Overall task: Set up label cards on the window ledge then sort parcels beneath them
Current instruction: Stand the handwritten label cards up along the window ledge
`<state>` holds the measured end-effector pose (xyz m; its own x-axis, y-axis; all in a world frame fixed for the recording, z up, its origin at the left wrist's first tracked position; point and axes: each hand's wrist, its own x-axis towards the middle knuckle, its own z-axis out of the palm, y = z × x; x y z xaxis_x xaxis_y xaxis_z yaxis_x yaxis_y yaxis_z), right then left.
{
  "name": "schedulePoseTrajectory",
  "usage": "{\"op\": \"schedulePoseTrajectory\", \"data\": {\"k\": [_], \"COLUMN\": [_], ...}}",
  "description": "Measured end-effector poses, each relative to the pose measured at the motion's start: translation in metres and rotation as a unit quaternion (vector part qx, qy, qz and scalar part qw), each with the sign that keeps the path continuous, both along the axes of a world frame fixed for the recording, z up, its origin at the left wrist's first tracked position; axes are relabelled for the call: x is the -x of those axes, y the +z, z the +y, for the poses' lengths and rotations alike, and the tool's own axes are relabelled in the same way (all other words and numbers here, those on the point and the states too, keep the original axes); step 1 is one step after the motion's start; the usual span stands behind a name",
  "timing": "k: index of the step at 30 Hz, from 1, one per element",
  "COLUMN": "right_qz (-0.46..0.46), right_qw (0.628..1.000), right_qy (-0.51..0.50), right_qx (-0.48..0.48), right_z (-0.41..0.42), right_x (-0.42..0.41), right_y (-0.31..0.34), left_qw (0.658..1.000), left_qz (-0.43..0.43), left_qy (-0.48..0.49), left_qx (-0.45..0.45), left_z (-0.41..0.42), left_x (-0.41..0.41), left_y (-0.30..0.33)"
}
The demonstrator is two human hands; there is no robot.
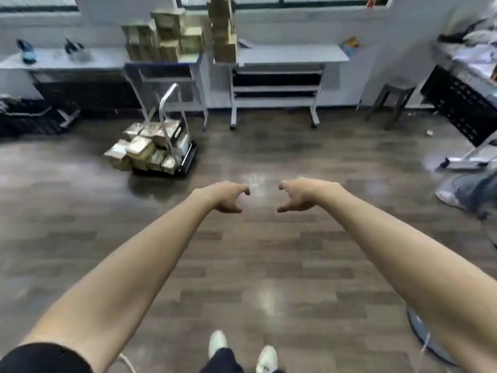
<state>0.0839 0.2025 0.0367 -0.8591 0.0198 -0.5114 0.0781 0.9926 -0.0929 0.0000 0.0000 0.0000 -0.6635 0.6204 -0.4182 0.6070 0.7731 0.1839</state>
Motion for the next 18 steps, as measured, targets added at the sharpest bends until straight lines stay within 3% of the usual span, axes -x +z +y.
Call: {"op": "schedulePoseTrajectory", "data": {"k": [8,18], "right_qz": [-0.138,-0.193], "right_qw": [0.988,0.979], "right_qy": [-0.001,0.0], "right_qx": [0.064,0.062], "right_z": [-0.046,-0.07], "right_x": [-0.042,0.001], "right_y": [-0.152,-0.201], "left_qw": [0.979,0.967], "left_qz": [-0.188,-0.234], "left_qy": [0.021,0.07], "left_qx": [0.074,0.071], "left_z": [-0.052,-0.07], "left_x": [-0.103,-0.058], "left_y": [-0.152,-0.199]}}
